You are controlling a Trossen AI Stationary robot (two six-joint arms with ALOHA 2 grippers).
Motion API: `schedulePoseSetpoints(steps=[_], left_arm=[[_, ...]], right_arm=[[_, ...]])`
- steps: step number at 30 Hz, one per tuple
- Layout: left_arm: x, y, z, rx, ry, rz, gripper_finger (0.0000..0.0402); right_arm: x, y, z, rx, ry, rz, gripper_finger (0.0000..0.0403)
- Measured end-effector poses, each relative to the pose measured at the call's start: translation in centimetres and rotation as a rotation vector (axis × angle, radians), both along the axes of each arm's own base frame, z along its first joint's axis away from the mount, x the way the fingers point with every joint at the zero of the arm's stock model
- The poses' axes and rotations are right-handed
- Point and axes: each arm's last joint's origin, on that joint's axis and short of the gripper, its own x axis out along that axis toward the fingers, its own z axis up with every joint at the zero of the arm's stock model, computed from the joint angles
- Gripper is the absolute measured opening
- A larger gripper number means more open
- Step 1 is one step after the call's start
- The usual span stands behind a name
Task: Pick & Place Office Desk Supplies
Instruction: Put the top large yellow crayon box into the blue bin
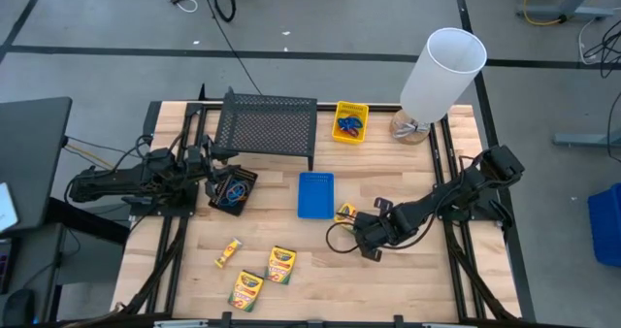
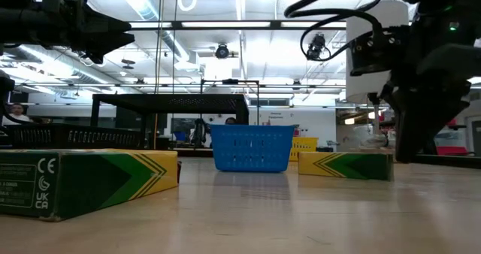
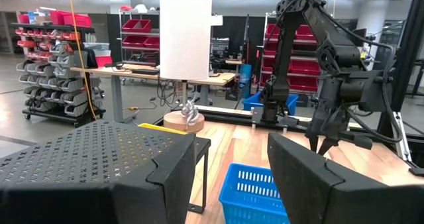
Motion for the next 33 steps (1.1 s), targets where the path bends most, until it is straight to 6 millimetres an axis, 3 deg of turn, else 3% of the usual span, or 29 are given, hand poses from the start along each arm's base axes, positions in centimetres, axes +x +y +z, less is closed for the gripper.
schedulePoseSetpoints(steps=[24,33], left_arm=[[0.0,0.0,0.0,0.000,0.000,0.000,0.0193],[0.0,0.0,0.0,0.000,0.000,0.000,0.0193]], right_arm=[[0.5,-0.1,0.9,-0.066,-0.010,0.036,0.0000],[0.0,-0.4,-0.4,-0.013,-0.027,0.018,0.0000]])
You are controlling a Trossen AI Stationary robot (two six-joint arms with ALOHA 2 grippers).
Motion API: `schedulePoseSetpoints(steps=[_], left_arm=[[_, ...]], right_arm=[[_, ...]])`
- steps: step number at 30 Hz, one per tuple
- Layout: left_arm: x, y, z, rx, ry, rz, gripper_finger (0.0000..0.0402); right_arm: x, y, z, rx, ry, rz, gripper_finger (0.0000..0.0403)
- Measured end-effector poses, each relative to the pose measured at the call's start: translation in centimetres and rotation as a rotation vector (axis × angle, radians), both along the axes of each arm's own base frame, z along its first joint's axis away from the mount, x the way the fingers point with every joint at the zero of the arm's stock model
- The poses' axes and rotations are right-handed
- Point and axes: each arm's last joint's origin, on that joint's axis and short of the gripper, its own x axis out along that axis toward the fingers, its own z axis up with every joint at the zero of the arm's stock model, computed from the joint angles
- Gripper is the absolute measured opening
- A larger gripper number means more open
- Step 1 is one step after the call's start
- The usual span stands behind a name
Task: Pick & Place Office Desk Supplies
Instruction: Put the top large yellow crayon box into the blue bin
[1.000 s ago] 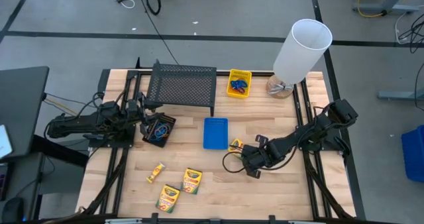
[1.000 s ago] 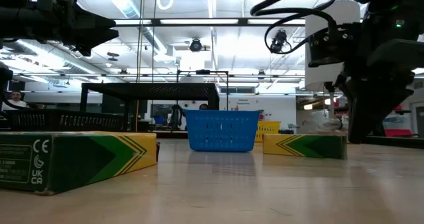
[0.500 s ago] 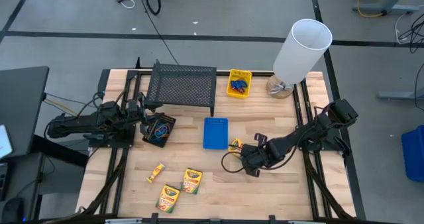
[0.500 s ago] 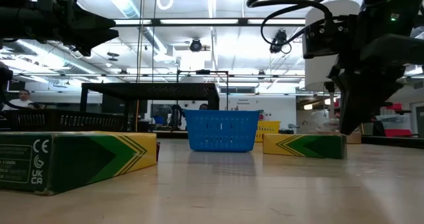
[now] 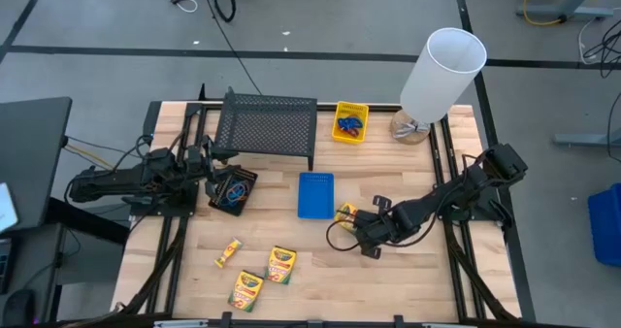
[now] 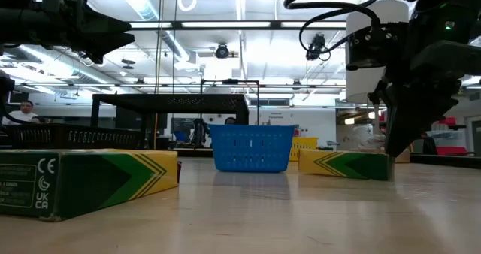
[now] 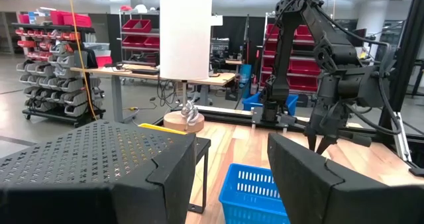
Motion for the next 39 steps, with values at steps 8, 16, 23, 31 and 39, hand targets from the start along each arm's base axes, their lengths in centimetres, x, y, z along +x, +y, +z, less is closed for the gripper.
schedulePoseSetpoints(steps=[8,16,23,31,39], left_arm=[[0.0,0.0,0.0,-0.003,-0.001,-0.001,0.0193],[0.0,0.0,-0.1,-0.004,0.011,0.000,0.0193],[0.1,0.0,-0.1,-0.004,0.020,0.001,0.0193],[0.1,0.0,-0.1,-0.004,0.019,0.001,0.0193],[0.1,0.0,-0.2,-0.004,0.020,0.001,0.0193]], right_arm=[[-0.3,0.2,-0.3,0.083,0.051,-0.006,0.0000],[-0.1,0.5,-1.2,0.093,0.067,-0.005,0.0000],[0.0,0.6,-1.2,0.093,0.062,-0.005,0.0000],[0.0,0.6,-1.2,0.107,0.066,-0.010,0.0000],[-0.2,0.8,-1.1,0.117,0.072,-0.038,0.0000]])
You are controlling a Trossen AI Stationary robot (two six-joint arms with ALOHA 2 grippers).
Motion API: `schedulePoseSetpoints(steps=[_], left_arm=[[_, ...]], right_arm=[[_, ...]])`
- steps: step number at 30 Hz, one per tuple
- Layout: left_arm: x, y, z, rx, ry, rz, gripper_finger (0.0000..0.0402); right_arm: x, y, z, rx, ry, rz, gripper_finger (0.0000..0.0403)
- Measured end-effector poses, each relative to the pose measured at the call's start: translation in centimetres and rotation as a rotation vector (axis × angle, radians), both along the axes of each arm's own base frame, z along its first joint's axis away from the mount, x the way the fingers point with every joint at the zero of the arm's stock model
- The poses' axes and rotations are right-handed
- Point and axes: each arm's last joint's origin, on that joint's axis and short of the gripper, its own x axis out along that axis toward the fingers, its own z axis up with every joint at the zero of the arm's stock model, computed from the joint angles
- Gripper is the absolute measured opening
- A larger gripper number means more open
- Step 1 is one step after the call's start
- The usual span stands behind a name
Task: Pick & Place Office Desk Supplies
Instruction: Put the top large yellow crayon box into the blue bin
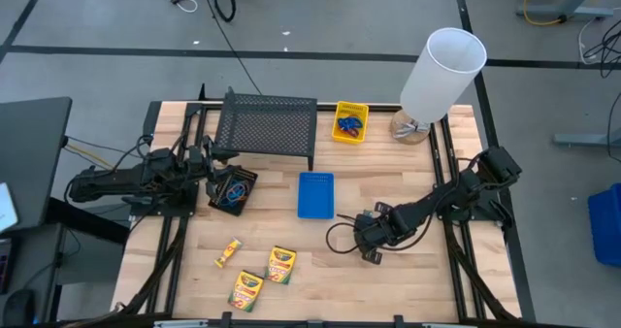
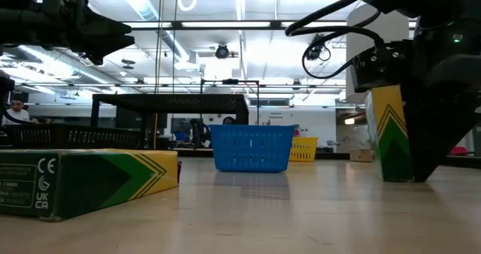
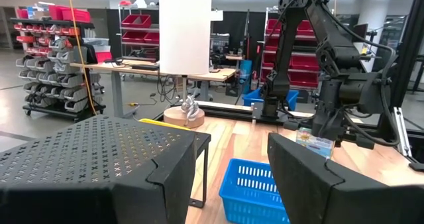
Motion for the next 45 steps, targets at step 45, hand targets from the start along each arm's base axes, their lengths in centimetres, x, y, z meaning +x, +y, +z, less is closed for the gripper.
schedulePoseSetpoints(steps=[45], left_arm=[[0.0,0.0,0.0,0.006,0.001,0.000,0.0193]], right_arm=[[-1.5,3.3,8.6,-0.336,0.065,0.121,0.0140]])
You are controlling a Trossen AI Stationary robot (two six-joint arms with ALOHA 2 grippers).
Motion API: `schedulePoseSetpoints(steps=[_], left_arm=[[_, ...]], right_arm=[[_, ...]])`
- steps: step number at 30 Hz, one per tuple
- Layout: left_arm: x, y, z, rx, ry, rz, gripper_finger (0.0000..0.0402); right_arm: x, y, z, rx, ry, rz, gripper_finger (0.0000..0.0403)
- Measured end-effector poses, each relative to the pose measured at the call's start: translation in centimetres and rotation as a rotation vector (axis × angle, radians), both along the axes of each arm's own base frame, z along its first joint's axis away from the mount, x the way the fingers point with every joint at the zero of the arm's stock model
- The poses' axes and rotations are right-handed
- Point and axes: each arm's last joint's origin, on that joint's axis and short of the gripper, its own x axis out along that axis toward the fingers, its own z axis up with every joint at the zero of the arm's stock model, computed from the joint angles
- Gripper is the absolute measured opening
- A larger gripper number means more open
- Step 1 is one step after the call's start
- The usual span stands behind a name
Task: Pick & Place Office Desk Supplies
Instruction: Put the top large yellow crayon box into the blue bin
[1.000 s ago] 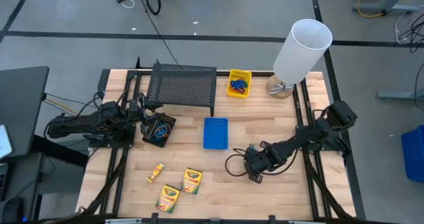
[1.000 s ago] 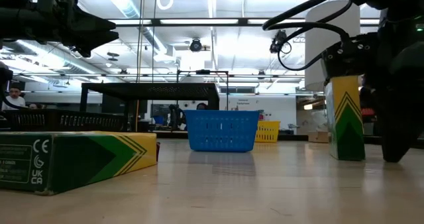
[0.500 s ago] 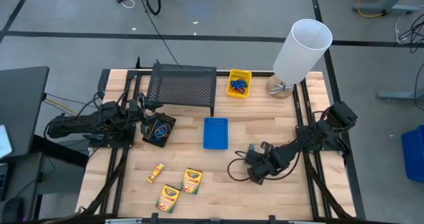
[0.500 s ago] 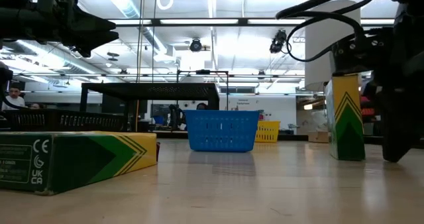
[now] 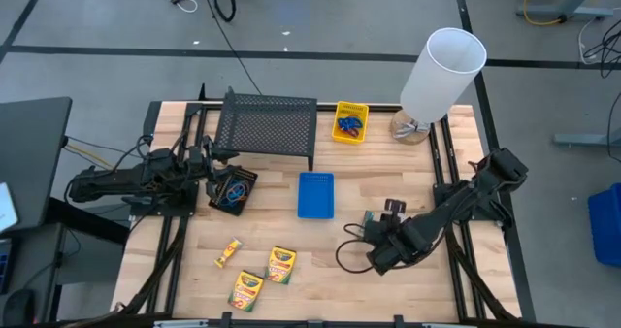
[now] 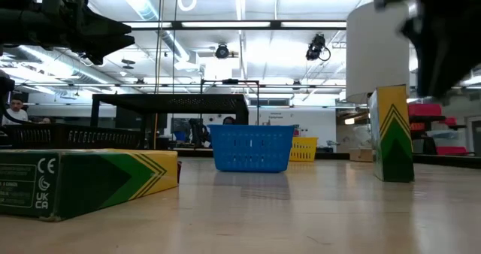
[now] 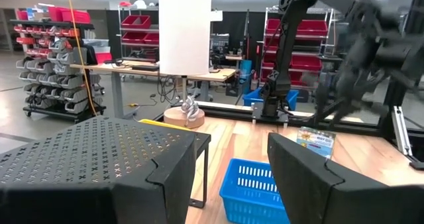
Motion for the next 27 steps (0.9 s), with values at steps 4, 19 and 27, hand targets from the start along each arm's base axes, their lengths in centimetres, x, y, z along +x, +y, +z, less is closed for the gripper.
schedulePoseSetpoints(steps=[4,19,27], left_arm=[[0.0,0.0,0.0,0.006,0.003,0.001,0.0193],[0.0,0.0,-0.2,0.007,0.025,0.001,0.0193],[0.0,0.0,-0.2,0.013,0.027,0.001,0.0193]], right_arm=[[0.3,-0.7,2.4,-0.087,0.082,0.152,0.0169],[3.5,-6.0,3.2,-0.038,0.281,0.551,0.0195],[3.4,-5.0,3.2,-0.029,0.298,0.684,0.0195]])
